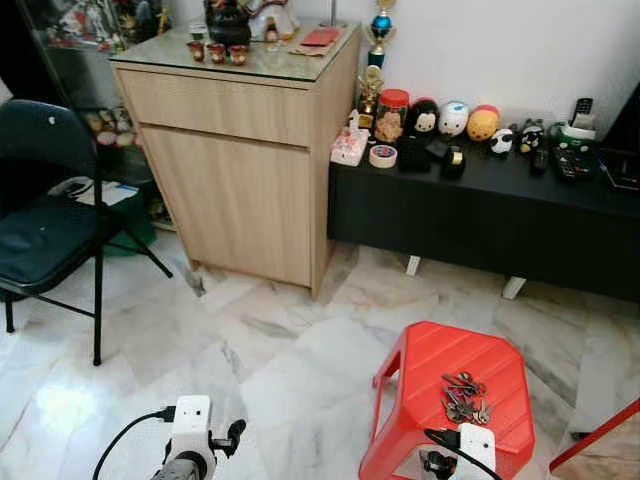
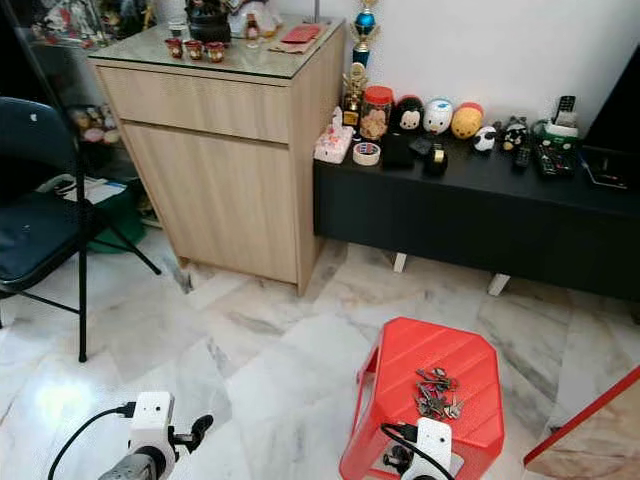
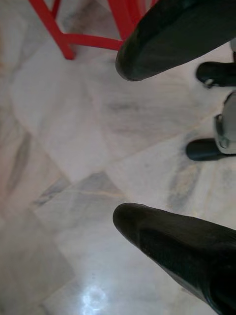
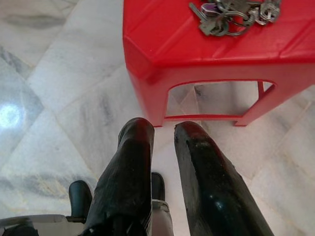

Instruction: Hang keys on a hook

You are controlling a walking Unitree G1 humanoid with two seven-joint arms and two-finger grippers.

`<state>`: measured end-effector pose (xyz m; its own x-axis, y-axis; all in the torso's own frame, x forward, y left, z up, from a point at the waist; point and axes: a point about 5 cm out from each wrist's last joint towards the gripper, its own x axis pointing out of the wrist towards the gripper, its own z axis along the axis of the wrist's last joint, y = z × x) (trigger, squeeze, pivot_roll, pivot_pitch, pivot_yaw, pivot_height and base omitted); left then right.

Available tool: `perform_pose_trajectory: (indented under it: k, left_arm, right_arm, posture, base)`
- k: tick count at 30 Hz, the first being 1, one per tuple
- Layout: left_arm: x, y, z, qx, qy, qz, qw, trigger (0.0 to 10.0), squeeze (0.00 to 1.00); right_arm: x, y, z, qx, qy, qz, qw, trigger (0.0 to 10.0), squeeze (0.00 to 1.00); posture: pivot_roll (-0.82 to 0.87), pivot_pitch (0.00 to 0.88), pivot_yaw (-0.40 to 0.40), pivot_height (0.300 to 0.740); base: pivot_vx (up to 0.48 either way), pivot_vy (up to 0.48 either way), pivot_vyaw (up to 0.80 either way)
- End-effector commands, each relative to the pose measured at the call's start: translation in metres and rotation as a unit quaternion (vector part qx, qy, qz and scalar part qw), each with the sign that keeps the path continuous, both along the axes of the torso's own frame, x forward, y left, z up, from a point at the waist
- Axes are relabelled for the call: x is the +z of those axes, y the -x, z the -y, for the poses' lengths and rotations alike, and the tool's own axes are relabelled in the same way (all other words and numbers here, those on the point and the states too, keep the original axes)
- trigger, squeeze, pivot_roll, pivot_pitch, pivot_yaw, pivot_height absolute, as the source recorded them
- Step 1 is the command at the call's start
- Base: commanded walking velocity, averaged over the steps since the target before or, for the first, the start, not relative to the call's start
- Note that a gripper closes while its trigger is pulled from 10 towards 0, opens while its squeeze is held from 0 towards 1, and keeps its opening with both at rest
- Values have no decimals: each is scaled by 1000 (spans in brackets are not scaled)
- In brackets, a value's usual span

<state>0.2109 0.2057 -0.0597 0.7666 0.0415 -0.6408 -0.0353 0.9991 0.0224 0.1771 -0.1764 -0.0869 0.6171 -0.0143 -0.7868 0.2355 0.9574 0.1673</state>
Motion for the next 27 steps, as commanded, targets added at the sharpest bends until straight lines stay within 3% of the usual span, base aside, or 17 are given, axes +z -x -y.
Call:
perform_pose_trajectory:
  k: [1,4,15,18,27]
  left_arm:
    - [-10,16,-2,1,-8,-42,999,10000,0]
    - [-13,20,-3,-1,-13,-54,998,10000,0]
    - [-16,26,-3,-5,-21,-68,997,10000,0]
    - [-16,26,-3,-7,-26,-69,997,10000,0]
    - [-17,26,-1,-7,-24,-69,997,10000,0]
  right_arm:
    - [-1,3,2,-8,1,-11,1000,10000,0]
    - [-2,4,2,-5,4,-19,1000,10000,0]
    - [-2,3,2,7,11,-25,1000,10000,0]
    - [-2,2,1,8,9,-21,1000,10000,0]
    - [-1,1,2,21,17,-16,1000,10000,0]
  posture:
    - [38,0,-72,740]
    - [34,5,-76,740]
    - [34,26,-70,740]
    - [33,26,-69,740]
    - [36,21,-71,740]
  base:
    - [0,0,0]
    - [0,0,0]
    - [0,0,-781]
    - [0,-325,-713]
    - [0,-423,0]
